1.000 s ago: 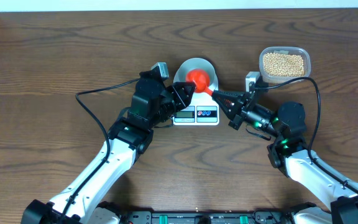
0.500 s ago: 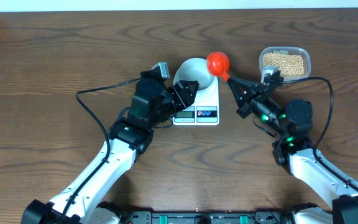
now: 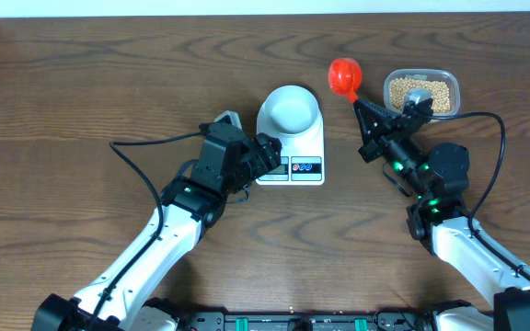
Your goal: Scoop item into bowl and weigh 50g on scale
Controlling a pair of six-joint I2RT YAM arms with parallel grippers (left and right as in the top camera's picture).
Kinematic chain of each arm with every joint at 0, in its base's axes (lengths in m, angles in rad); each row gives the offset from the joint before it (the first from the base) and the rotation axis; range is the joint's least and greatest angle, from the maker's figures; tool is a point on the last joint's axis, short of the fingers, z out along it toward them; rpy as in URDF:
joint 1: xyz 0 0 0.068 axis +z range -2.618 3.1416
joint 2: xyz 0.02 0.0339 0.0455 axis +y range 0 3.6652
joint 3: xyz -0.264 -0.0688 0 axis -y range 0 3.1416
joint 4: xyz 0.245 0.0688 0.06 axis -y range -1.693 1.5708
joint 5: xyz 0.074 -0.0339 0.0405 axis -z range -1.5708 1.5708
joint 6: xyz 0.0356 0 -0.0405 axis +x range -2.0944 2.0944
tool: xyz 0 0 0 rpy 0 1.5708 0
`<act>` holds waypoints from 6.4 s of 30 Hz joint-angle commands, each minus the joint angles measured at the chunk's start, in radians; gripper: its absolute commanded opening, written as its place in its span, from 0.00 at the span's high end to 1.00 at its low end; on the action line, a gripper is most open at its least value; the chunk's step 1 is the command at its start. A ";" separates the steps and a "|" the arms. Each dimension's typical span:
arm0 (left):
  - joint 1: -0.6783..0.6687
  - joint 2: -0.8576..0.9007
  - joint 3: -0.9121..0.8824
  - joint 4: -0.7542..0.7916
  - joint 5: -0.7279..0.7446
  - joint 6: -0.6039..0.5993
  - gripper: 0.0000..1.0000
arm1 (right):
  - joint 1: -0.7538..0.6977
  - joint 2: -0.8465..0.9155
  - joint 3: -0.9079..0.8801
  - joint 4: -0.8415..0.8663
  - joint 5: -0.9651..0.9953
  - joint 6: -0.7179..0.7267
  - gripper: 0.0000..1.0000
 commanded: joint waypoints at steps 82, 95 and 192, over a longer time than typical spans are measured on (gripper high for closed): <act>-0.217 0.510 0.270 -0.055 -0.201 0.808 0.93 | -0.020 0.003 0.069 -0.078 0.141 -0.126 0.99; -0.217 0.512 0.270 -0.049 -0.200 0.808 0.93 | -0.020 0.003 0.069 -0.084 0.141 -0.129 0.99; -0.188 0.523 0.267 -0.093 -0.111 0.698 0.93 | -0.020 0.003 0.297 -0.342 0.332 -0.178 0.99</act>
